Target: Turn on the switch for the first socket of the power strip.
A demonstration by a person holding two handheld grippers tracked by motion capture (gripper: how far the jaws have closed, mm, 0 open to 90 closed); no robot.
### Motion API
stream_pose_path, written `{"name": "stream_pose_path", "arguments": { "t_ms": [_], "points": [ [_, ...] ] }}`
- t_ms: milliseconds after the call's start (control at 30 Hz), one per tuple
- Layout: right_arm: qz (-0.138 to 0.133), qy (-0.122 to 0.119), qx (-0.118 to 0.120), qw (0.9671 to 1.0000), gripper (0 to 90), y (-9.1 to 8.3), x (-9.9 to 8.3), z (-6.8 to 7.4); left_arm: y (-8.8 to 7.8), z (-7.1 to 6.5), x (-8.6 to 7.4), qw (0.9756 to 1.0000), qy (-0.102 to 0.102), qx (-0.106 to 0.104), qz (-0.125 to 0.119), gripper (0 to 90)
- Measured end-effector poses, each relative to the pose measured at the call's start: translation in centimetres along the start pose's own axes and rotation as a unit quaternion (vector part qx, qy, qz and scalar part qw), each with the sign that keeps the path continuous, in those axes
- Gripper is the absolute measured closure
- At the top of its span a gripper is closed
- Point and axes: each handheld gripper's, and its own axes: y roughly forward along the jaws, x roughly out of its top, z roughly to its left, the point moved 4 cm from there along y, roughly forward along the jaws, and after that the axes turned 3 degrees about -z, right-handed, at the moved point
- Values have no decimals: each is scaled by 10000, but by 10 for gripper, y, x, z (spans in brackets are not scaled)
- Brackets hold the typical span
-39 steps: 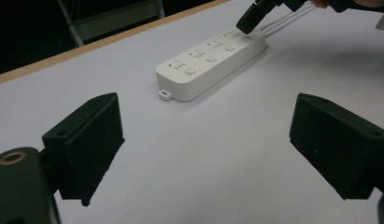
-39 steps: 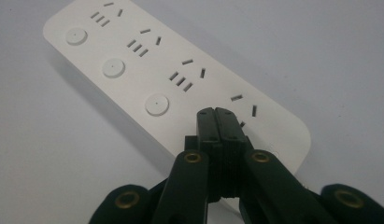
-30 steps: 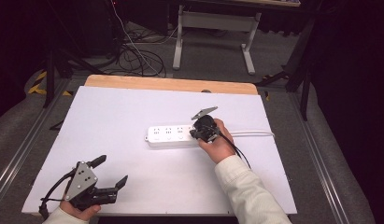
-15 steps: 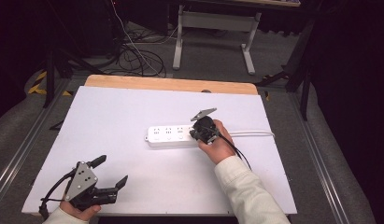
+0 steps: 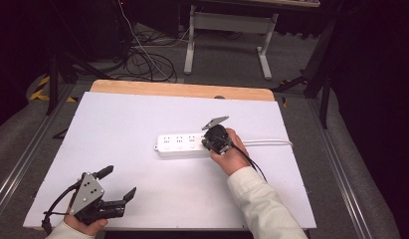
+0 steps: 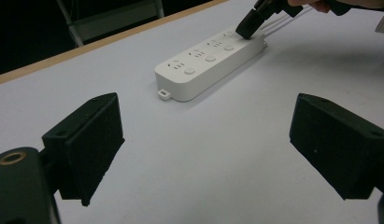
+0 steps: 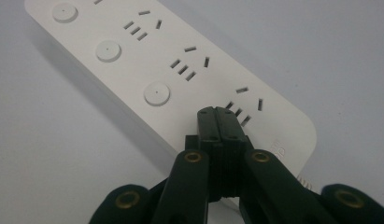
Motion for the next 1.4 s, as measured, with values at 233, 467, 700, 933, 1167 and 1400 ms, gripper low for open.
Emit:
{"name": "stream_pose_path", "arguments": {
  "t_ms": [233,467,700,933,1167,1400],
  "points": [
    [16,56,67,10000,900,0,0,-1,0,0,0,10000,-20,2,-7,103],
    [7,96,73,9999,900,1,-1,-2,0,0,0,10000,-5,5,-5,103],
    [-16,118,96,9999,900,1,-1,-2,0,0,0,10000,12,-7,7,103],
    [-2,111,54,9999,900,1,-1,-1,0,0,0,10000,-11,5,-8,103],
    [54,93,36,9999,900,1,-1,-1,0,0,0,10000,9,9,2,103],
    [-127,241,131,9995,900,-7,2,-1,1,1,0,10000,9,15,22,103]
  ]
}}
